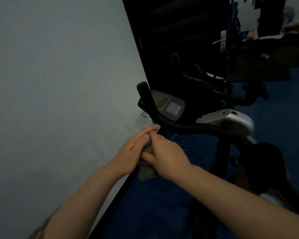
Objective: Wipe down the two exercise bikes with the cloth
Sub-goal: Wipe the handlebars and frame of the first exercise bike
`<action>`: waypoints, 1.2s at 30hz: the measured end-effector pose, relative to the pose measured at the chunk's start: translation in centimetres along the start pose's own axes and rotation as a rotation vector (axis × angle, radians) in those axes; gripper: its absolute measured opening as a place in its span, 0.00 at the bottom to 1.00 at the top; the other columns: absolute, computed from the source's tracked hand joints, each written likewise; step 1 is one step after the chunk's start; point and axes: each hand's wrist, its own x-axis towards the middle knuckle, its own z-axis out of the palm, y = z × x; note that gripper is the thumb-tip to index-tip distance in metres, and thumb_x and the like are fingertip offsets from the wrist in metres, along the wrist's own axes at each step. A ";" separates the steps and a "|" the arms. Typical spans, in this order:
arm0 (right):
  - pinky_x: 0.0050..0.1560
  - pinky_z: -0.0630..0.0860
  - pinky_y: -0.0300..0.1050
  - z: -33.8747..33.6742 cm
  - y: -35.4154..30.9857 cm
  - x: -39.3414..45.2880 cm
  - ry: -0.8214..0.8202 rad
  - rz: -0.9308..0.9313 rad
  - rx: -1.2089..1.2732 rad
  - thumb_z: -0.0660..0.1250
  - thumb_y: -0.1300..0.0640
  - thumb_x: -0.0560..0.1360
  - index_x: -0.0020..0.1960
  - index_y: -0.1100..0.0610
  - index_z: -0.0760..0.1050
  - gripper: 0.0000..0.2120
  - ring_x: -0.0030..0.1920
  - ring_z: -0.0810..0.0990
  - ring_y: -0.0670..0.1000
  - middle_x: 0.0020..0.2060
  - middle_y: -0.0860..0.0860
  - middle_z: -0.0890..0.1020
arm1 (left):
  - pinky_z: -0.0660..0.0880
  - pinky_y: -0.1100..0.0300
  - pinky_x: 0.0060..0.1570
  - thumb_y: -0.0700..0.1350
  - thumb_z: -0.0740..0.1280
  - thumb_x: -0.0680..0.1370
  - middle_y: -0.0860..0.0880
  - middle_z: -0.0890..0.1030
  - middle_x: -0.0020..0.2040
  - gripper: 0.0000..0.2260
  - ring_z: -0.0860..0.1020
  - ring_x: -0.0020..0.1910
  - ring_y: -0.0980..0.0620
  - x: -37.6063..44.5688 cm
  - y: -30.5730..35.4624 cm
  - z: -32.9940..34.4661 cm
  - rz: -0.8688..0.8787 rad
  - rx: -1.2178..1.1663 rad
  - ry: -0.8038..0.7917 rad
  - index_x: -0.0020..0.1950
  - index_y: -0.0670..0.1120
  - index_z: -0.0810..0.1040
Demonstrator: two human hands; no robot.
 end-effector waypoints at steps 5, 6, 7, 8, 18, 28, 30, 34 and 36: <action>0.46 0.74 0.46 0.3 0.7 -2.3 0.099 -0.009 -0.041 0.61 0.42 0.78 0.64 0.49 0.64 0.19 0.51 0.76 0.47 0.55 0.46 0.74 | 0.66 0.71 0.64 0.50 0.53 0.80 0.58 0.74 0.67 0.18 0.71 0.67 0.62 -0.1 -1.0 0.9 0.053 -0.108 0.077 0.68 0.55 0.69; 0.47 0.73 0.44 0.4 1.2 -3.3 0.110 -0.010 -0.109 0.60 0.41 0.78 0.66 0.48 0.63 0.21 0.52 0.75 0.46 0.55 0.45 0.73 | 0.66 0.72 0.63 0.50 0.53 0.80 0.57 0.74 0.66 0.18 0.72 0.66 0.62 0.0 -1.2 1.2 0.070 -0.105 0.117 0.68 0.54 0.70; 0.48 0.72 0.42 0.4 2.0 -4.2 0.106 -0.001 -0.168 0.59 0.39 0.78 0.68 0.47 0.61 0.23 0.53 0.74 0.45 0.56 0.44 0.72 | 0.67 0.72 0.61 0.50 0.53 0.80 0.57 0.76 0.65 0.18 0.73 0.64 0.62 0.1 -1.3 1.6 0.096 -0.095 0.172 0.68 0.53 0.71; 0.49 0.71 0.41 0.2 2.7 -5.3 0.094 0.027 -0.201 0.58 0.37 0.77 0.70 0.47 0.61 0.25 0.54 0.74 0.44 0.56 0.43 0.72 | 0.68 0.72 0.59 0.49 0.53 0.80 0.56 0.77 0.63 0.18 0.75 0.62 0.60 0.1 -1.5 2.1 0.126 -0.084 0.241 0.67 0.51 0.73; 0.57 0.66 0.46 2.5 0.5 -5.7 0.364 0.195 -0.261 0.45 0.36 0.77 0.58 0.54 0.75 0.29 0.52 0.74 0.52 0.49 0.50 0.78 | 0.75 0.65 0.45 0.41 0.56 0.76 0.54 0.84 0.45 0.15 0.82 0.45 0.48 1.4 -1.1 6.1 0.215 -0.292 0.744 0.50 0.40 0.81; 0.36 0.73 0.48 1.1 1.4 -2.9 0.155 0.187 -0.291 0.52 0.52 0.83 0.66 0.52 0.65 0.13 0.44 0.79 0.56 0.50 0.52 0.78 | 0.64 0.63 0.71 0.48 0.52 0.82 0.55 0.73 0.70 0.16 0.68 0.70 0.61 -0.4 -0.8 1.4 0.131 -0.197 0.119 0.67 0.52 0.72; 0.43 0.73 0.50 0.7 0.3 0.0 0.074 0.211 -0.116 0.47 0.50 0.84 0.71 0.51 0.63 0.18 0.46 0.76 0.55 0.52 0.52 0.78 | 0.65 0.69 0.67 0.48 0.51 0.82 0.52 0.70 0.72 0.18 0.67 0.70 0.63 -0.5 -0.6 1.6 0.125 -0.208 0.119 0.71 0.50 0.69; 0.39 0.71 0.49 1.4 -0.2 -0.6 0.121 0.038 -0.056 0.51 0.47 0.83 0.65 0.51 0.64 0.14 0.43 0.76 0.52 0.46 0.48 0.75 | 0.64 0.69 0.68 0.54 0.47 0.81 0.53 0.68 0.73 0.23 0.67 0.70 0.64 -0.7 -0.8 1.8 0.090 -0.223 0.119 0.74 0.49 0.65; 0.39 0.73 0.50 0.9 0.7 -1.8 0.091 0.029 0.016 0.48 0.43 0.83 0.53 0.48 0.65 0.11 0.40 0.76 0.50 0.40 0.44 0.73 | 0.63 0.72 0.67 0.60 0.45 0.78 0.56 0.68 0.73 0.26 0.66 0.70 0.66 -0.8 -0.7 1.8 0.069 -0.239 0.130 0.72 0.55 0.67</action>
